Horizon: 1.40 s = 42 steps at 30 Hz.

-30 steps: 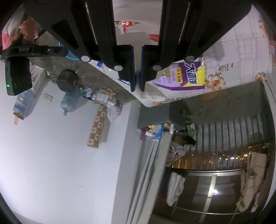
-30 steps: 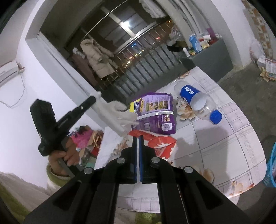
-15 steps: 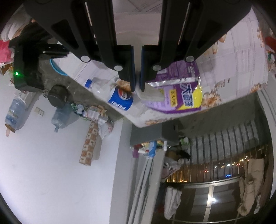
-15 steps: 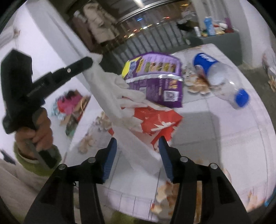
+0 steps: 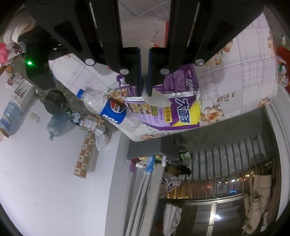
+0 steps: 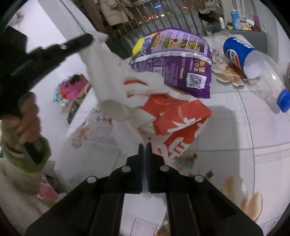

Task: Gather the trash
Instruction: 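Lift the white tissues with the right gripper off the red paper bag, then carry the tissues to the blue wastebasket and open both grippers over it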

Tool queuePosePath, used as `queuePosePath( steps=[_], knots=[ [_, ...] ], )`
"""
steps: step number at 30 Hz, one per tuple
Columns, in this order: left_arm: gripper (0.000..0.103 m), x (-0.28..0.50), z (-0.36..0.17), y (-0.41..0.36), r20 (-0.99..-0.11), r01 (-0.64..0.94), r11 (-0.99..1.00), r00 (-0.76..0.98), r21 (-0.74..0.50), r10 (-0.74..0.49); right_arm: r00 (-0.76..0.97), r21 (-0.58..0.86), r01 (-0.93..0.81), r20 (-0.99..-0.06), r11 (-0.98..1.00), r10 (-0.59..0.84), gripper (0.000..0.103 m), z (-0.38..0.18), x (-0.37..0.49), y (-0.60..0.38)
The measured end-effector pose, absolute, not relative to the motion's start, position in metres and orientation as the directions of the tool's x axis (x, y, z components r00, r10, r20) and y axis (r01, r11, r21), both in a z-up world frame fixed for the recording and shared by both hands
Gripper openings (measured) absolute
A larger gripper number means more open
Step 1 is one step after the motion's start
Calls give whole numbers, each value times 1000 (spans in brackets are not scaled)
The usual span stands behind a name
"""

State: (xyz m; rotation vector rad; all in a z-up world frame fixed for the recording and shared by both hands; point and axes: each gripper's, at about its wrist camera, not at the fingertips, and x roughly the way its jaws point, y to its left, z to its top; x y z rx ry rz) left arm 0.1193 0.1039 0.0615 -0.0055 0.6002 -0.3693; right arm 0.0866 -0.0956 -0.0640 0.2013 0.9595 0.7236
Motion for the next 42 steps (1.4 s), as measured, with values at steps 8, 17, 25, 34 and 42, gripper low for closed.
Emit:
queuePosePath(
  steps=[8,17,25,34,42],
  knots=[
    [4,120,66,91,-543,353,932,767,-87,-342,391,550,-499,-546,669,741,2,-41,47,-133],
    [4,112,99,56,-487,450,887,754,-107,-441,589,664,-382,-362,643,723,2,-15,22,-226],
    [4,117,124,-44,-483,664,739,614,-110,-624,779,676,-251,-284,693,560,2,-9,-6,-312],
    [4,137,99,-203,-563,837,517,343,-181,-752,903,641,64,-364,765,230,2,-18,-33,-412],
    [4,158,32,-353,-680,899,364,110,-243,-725,851,590,410,-522,696,-58,2,-53,-22,-497]
  ],
)
